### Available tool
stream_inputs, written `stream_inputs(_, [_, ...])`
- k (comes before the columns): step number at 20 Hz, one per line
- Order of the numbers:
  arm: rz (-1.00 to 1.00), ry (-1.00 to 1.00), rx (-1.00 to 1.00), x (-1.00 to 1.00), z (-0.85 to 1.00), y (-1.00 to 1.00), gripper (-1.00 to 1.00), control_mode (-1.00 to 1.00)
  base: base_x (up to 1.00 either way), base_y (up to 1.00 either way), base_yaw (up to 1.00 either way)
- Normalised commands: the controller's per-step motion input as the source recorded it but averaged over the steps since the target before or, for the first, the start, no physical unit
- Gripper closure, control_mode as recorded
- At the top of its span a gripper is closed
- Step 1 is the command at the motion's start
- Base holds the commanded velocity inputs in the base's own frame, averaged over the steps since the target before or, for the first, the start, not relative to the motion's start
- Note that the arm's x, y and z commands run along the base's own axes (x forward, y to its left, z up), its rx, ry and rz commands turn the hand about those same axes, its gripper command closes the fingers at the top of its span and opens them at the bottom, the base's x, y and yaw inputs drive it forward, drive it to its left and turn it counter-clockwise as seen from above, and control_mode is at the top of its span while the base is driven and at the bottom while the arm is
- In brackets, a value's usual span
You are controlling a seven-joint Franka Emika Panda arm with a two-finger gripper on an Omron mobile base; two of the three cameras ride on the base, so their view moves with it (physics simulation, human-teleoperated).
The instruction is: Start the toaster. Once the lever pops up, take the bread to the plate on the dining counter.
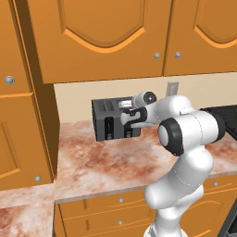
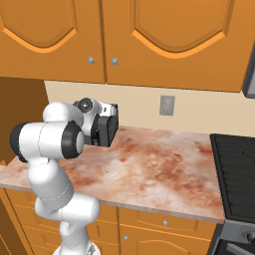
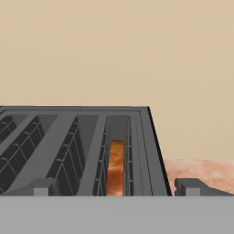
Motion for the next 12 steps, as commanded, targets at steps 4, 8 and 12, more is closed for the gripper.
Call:
stream_inputs(4, [0.00,0.00,0.00,0.00,0.00,0.00,-1.00,-1.00,0.00,0.00,0.00])
stream_inputs(8, [0.00,0.00,0.00,0.00,0.00,0.00,-1.00,-1.00,0.00,0.00,0.00])
stream_inputs(12, [0.00,0.00,0.00,0.00,0.00,0.00,-1.00,-1.00,0.00,0.00,0.00])
